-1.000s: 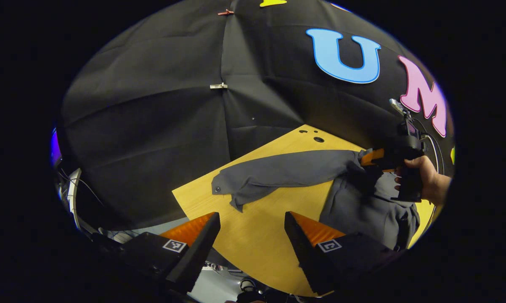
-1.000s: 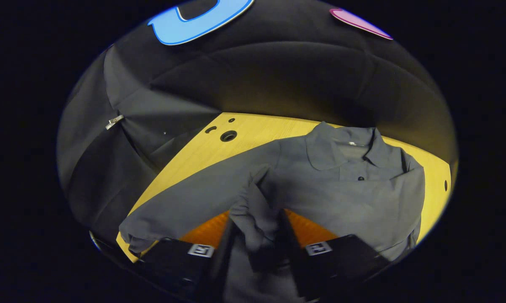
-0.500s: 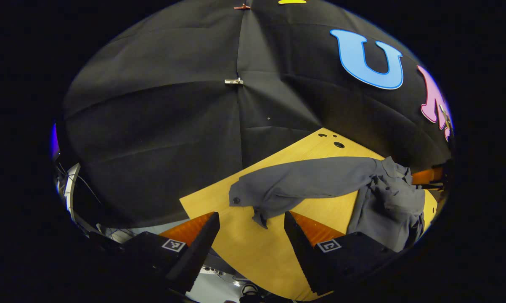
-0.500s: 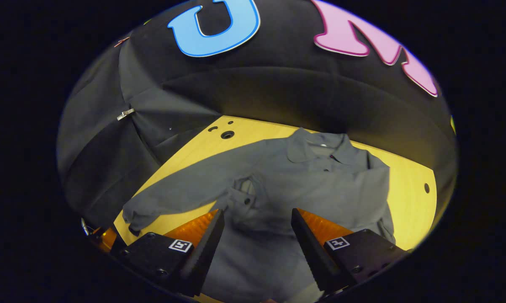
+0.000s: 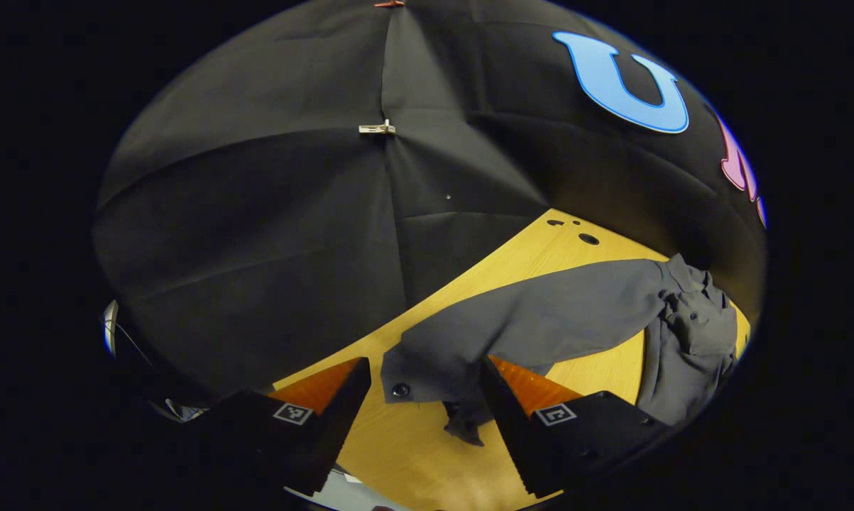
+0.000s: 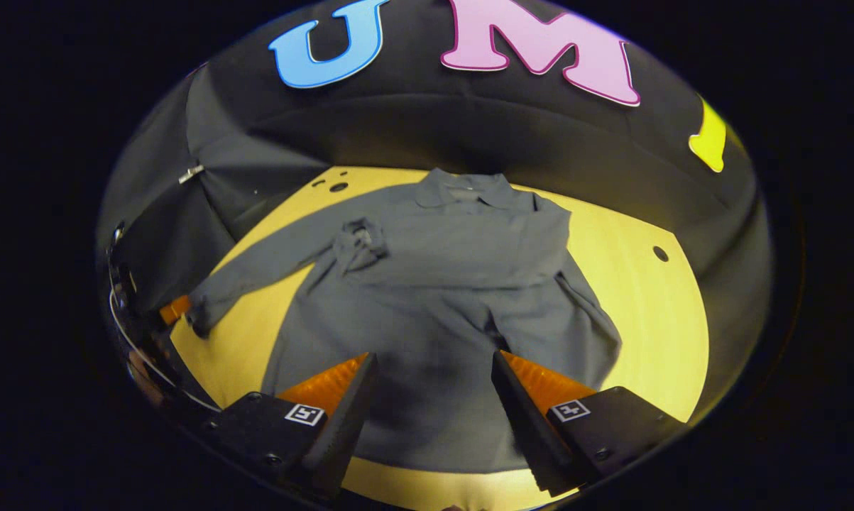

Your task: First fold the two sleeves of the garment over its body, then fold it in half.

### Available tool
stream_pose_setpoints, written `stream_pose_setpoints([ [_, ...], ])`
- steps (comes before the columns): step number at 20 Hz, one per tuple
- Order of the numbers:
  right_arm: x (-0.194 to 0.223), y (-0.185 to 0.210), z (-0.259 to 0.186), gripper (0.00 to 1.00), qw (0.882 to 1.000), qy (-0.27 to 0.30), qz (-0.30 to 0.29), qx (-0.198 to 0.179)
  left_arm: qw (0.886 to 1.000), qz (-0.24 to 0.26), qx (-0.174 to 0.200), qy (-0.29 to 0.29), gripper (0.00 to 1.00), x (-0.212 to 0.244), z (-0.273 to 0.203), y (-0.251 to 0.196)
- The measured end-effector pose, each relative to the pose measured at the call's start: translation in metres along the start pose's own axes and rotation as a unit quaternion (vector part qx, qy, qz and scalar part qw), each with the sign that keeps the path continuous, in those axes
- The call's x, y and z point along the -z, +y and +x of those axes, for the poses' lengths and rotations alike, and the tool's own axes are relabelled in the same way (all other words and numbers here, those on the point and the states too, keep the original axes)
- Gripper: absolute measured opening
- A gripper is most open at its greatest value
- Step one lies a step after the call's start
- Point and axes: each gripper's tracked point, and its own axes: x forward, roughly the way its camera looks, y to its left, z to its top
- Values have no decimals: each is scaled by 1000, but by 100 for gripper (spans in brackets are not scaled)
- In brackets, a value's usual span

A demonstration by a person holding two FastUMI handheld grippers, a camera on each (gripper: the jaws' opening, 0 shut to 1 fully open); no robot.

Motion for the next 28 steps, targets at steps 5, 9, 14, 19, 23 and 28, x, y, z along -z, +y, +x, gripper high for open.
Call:
stream_pose_setpoints([
  [5,63,-13,-44,99,999,45,-14,23,999,7,18,43,98,26,20,-21],
  [9,79,-7,-56,99,998,62,-10,22,996,57,18,65,98,49,21,-20],
  [14,75,15,-56,98,998,62,-25,12,991,75,45,102,94,53,20,-29],
  [19,66,25,-51,99,998,59,-32,1,981,119,71,133,63,55,17,-46],
  [23,53,14,-48,99,999,44,-10,5,978,159,76,115,27,55,17,-57],
  [28,34,-21,-44,99,999,9,39,24,983,135,53,110,6,45,15,-58],
])
